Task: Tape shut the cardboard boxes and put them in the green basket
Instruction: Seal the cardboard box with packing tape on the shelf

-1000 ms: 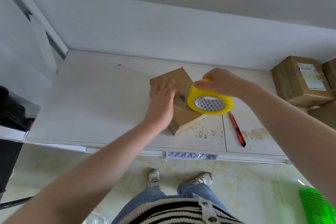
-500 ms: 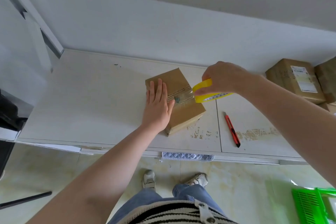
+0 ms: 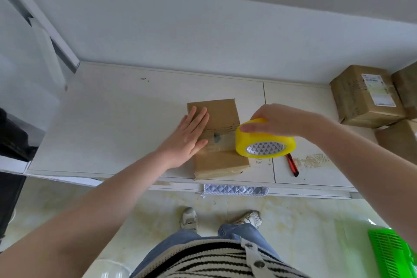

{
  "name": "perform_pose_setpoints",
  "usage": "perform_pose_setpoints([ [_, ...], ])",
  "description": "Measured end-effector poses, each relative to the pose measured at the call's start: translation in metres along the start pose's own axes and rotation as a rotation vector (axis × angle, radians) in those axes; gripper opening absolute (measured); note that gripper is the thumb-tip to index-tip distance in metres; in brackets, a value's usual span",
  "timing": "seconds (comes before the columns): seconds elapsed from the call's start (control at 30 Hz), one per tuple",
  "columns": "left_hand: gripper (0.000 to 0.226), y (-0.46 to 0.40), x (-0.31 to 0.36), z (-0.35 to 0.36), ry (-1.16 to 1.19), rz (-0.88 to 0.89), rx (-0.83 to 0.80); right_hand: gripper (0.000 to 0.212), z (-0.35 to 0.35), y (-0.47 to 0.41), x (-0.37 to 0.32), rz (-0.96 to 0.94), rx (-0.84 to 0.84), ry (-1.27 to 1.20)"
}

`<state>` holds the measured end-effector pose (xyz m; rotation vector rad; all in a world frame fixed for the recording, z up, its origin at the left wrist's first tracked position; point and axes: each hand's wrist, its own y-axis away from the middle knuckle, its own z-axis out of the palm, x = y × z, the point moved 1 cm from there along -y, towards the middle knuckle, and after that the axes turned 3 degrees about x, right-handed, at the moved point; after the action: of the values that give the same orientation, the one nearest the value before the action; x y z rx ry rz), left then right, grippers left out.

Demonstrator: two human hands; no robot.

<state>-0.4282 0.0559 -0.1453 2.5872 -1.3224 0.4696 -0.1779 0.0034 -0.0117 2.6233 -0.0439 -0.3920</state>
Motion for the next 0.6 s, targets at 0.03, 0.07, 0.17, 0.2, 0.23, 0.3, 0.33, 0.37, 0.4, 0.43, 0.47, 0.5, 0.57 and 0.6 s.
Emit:
perform_pose_setpoints([
  [0.03,0.069,-0.001,-0.001,-0.003,-0.072,-0.008,-0.015,0.068,0.005,0.003,0.002,0.005,0.001,-0.037],
  [0.07,0.067,-0.003,0.002,-0.004,-0.135,-0.050,0.003,0.061,0.009,0.005,0.005,0.017,0.007,-0.069],
  [0.17,0.063,-0.011,0.029,-0.002,-0.018,-0.369,0.164,0.041,0.021,0.006,0.008,0.061,0.059,-0.131],
  [0.2,0.063,-0.015,0.038,-0.002,0.114,-0.502,0.185,0.040,0.022,0.006,0.007,0.063,0.068,-0.134],
  [0.23,0.064,-0.020,0.044,-0.001,0.247,-0.612,0.172,0.040,0.023,0.005,0.006,0.060,0.072,-0.134],
  [0.3,0.069,-0.026,0.049,0.005,0.494,-0.775,0.137,0.042,0.023,0.004,0.006,0.056,0.068,-0.136],
  [0.33,0.071,-0.027,0.048,0.008,0.570,-0.845,0.137,0.042,0.024,0.003,0.006,0.059,0.065,-0.141],
  [0.37,0.072,-0.027,0.047,0.009,0.604,-0.901,0.144,0.042,0.025,0.003,0.006,0.063,0.066,-0.145],
  [0.4,0.071,-0.026,0.046,0.009,0.617,-0.921,0.150,0.043,0.025,0.002,0.006,0.068,0.072,-0.146],
  [0.43,0.069,-0.025,0.045,0.009,0.634,-0.915,0.169,0.043,0.025,0.000,0.007,0.072,0.080,-0.143],
  [0.47,0.066,-0.024,0.043,0.010,0.676,-0.901,0.202,0.043,0.025,-0.001,0.007,0.074,0.085,-0.139],
  [0.5,0.065,-0.024,0.041,0.011,0.738,-0.884,0.229,0.042,0.025,-0.001,0.007,0.076,0.088,-0.135],
  [0.57,0.068,-0.020,0.035,0.014,0.865,-0.839,0.233,0.042,0.026,-0.002,0.009,0.081,0.091,-0.137],
  [0.6,0.068,-0.017,0.034,0.016,0.895,-0.809,0.221,0.042,0.027,-0.002,0.010,0.085,0.094,-0.144],
])
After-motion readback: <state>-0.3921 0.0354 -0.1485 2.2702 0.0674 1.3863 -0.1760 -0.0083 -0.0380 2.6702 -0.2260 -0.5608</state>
